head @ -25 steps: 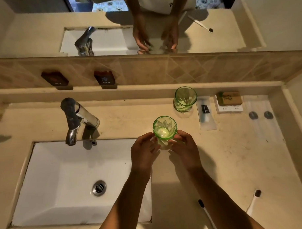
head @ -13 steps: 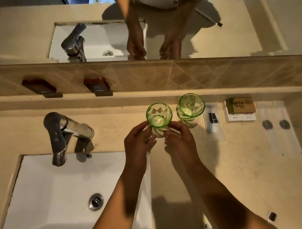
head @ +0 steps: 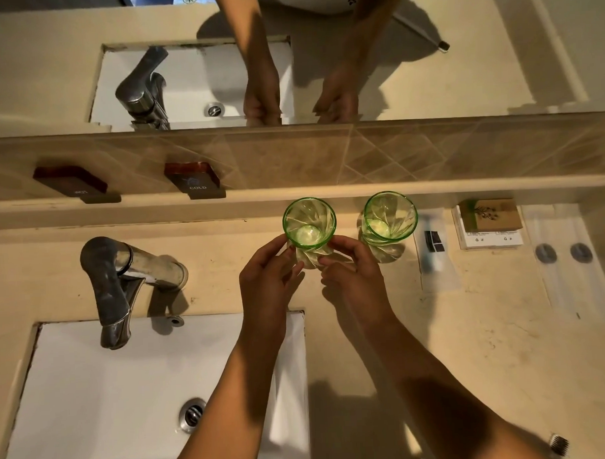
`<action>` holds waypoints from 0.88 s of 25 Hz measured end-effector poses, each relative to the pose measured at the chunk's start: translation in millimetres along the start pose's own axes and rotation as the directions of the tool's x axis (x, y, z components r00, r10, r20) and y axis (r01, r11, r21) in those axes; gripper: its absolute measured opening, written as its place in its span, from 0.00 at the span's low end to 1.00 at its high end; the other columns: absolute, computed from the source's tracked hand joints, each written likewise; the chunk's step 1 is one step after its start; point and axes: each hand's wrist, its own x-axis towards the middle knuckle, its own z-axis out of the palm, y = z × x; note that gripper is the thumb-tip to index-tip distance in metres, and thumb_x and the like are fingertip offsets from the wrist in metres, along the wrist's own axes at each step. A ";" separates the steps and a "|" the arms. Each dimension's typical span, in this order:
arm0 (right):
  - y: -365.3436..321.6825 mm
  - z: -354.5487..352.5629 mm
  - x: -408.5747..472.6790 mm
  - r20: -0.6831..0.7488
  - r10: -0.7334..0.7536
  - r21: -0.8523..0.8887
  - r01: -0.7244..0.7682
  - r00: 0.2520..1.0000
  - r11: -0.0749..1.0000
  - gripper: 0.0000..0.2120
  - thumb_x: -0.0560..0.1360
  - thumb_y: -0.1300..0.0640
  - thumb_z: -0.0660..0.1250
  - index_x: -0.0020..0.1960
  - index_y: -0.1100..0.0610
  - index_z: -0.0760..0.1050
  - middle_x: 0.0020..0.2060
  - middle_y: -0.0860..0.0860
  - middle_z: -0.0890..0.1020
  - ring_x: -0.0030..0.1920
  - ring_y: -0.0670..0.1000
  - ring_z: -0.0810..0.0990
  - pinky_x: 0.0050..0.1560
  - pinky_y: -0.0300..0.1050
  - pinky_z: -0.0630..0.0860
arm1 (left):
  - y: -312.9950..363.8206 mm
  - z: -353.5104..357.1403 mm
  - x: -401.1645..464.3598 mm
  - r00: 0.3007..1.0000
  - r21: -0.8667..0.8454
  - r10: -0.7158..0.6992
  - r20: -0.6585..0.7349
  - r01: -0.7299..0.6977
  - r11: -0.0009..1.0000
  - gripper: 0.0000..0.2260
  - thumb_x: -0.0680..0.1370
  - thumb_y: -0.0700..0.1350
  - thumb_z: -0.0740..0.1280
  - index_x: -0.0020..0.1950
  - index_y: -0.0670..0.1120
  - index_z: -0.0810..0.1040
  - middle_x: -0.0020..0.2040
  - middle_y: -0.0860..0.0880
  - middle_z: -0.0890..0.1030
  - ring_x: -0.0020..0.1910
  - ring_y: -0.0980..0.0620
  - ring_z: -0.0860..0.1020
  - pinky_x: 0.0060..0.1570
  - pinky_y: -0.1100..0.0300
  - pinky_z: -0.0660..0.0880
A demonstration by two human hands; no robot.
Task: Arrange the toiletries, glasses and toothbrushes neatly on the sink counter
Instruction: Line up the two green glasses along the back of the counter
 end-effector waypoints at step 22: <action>-3.8 -76.9 -81.2 -0.132 -0.059 -0.311 0.015 0.990 0.950 0.09 0.77 0.66 0.66 0.49 0.55 0.82 0.43 0.62 0.84 0.38 0.55 0.81 0.35 0.48 0.79 | -65.8 -21.7 -64.7 0.983 0.467 0.125 0.132 -0.173 0.867 0.12 0.80 0.36 0.67 0.59 0.50 0.82 0.53 0.53 0.85 0.52 0.55 0.84 0.49 0.67 0.78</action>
